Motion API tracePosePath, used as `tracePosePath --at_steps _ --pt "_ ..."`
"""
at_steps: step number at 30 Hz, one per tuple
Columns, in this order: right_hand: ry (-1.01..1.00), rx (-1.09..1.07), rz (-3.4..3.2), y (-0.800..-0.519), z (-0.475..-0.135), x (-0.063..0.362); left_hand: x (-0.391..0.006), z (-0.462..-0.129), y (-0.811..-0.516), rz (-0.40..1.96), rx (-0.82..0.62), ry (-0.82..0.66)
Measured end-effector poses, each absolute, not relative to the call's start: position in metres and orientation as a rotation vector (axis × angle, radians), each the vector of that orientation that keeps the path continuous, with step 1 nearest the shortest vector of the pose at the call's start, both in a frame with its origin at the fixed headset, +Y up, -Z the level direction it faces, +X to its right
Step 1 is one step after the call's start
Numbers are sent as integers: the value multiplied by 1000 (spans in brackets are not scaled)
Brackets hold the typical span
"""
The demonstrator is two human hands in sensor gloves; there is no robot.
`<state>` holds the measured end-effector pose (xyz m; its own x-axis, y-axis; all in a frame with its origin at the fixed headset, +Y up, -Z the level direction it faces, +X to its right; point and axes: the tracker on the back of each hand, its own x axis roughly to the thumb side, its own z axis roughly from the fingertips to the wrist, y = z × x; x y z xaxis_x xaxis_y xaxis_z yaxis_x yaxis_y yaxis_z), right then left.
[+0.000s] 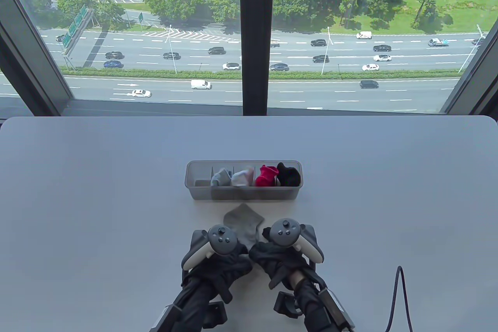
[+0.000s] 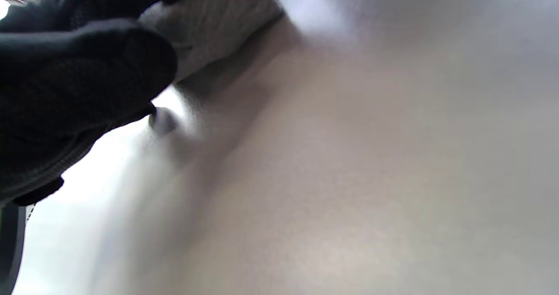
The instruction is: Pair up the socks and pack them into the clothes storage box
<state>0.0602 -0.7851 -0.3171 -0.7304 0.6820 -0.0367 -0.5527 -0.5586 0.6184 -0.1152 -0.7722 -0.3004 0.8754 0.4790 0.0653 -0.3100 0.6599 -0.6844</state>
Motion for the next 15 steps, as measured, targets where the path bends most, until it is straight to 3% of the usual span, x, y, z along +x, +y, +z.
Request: tracePosePath --at_steps 4,8,15 --pt "789 265 2286 -785 -317 61 -112 -300 -767 392 -573 -215" --pt "870 342 2170 -787 -316 65 -118 -301 -769 435 -612 -211" --pt "835 339 2261 -787 -314 61 -118 -303 -771 460 -675 -228"
